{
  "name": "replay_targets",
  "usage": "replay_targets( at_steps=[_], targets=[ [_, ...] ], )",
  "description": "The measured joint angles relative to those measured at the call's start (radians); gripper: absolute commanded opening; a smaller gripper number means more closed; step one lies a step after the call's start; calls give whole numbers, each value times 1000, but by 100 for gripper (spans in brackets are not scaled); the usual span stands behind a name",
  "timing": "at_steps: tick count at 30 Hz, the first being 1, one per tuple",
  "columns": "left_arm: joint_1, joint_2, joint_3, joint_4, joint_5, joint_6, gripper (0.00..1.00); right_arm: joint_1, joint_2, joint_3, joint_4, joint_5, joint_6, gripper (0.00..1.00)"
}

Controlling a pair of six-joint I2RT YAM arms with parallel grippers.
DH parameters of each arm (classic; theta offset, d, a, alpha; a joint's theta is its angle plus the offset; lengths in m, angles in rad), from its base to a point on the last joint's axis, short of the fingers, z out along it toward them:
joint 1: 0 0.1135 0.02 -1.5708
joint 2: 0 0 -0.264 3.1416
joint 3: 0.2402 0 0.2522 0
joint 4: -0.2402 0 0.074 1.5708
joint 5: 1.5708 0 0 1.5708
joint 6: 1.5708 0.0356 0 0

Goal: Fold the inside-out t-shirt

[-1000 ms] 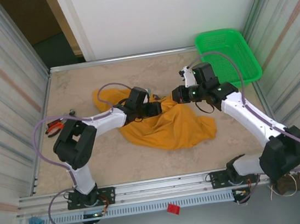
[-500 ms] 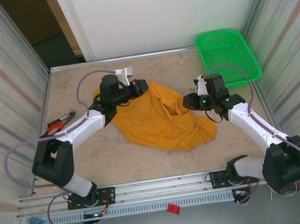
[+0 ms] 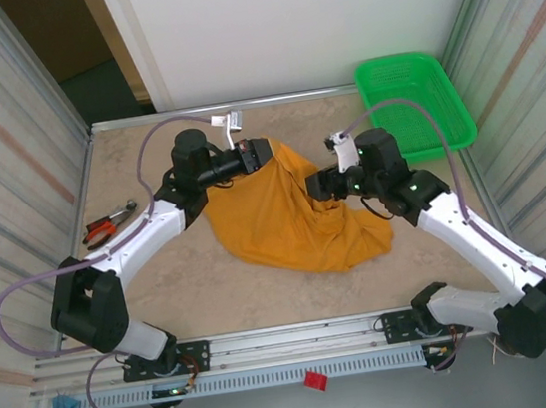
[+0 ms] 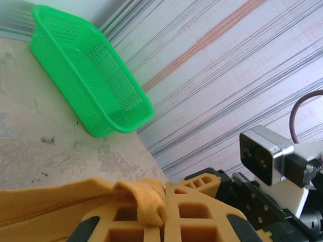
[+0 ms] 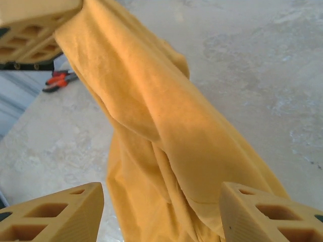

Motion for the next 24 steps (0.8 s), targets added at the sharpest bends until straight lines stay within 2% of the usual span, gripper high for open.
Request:
replay_targets(
  at_steps=[6,8,9,11,15,18,20,21,22,24],
  targets=[
    [-6,-19,17,-32,1,0,0,7,104,0,8,56,-27,56],
    [-8,-27,19,-38,1,0,0,7,134,2,10,71,-38,50],
    [-8,-31,21,-40,1,-1,0,7,148,3,11,74,-41,39],
    [-8,-35,24,-45,0,-3,0,7,186,6,17,77,-59,0],
    [-5,-39,34,-77,-18,-4,0,-4,215,8,15,50,-67,0],
    [18,-39,39,-129,-58,-7,3,-36,176,25,0,-26,-66,0],
    [49,-37,39,-157,-85,-13,40,-74,124,53,-15,-117,-62,0],
    [62,-34,39,-161,-95,-16,51,-91,100,66,-13,-160,-58,0],
    [77,-28,39,-166,-104,-19,59,-112,70,80,-6,-218,-47,0],
    [101,-14,39,-181,-124,-19,66,-147,22,93,21,-316,-18,0]
  ],
)
